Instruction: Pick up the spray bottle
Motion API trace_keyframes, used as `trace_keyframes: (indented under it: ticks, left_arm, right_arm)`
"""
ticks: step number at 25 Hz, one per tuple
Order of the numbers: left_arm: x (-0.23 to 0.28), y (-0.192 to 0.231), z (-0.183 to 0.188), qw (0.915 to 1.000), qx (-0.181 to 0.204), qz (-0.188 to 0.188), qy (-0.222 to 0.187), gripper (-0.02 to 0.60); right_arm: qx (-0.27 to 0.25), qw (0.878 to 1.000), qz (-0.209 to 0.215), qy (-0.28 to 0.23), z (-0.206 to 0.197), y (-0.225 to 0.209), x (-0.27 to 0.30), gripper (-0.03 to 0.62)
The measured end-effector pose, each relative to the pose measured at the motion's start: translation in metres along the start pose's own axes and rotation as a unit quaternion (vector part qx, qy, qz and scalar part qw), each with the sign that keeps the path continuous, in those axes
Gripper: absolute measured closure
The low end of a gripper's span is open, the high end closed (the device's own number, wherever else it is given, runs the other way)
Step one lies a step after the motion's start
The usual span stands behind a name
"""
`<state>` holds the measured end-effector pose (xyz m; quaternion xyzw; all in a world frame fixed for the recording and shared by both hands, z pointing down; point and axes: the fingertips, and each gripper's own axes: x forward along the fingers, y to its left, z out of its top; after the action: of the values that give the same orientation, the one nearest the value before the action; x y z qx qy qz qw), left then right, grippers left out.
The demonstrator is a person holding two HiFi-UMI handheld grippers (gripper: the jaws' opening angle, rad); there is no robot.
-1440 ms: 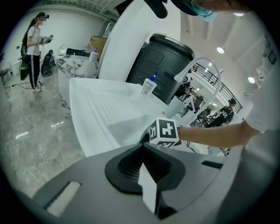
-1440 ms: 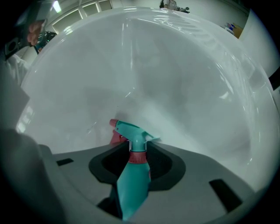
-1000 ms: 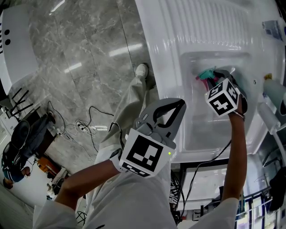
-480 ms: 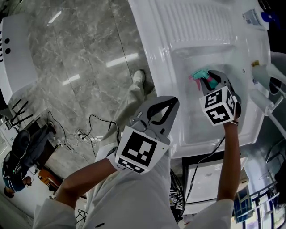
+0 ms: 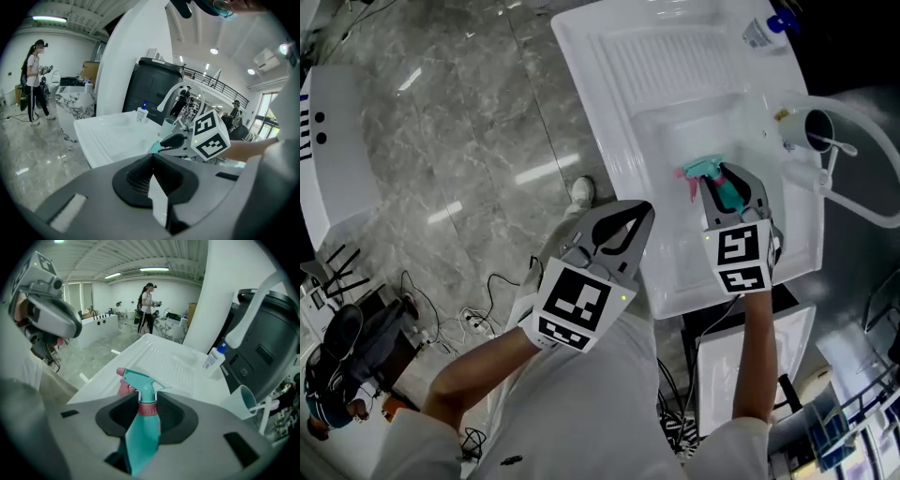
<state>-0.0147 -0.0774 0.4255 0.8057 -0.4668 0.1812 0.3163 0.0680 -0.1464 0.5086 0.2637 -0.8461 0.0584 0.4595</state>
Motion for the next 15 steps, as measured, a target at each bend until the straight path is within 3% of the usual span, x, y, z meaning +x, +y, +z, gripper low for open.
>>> trace_keyframes:
  ticks: [6,15]
  left_arm:
    - [-0.032,-0.022,0.03,0.9992,0.022,-0.006,-0.032,0.578]
    - [-0.079,-0.05,0.061,0.9957,0.05,-0.026,-0.074,0.577]
  right_arm:
    - [0.058,0.994,-0.06,-0.07,0.021,0.002,-0.075,0.481]
    - [0.115,0.969,-0.148,-0.162,0.047,0.012,-0.178,0.48]
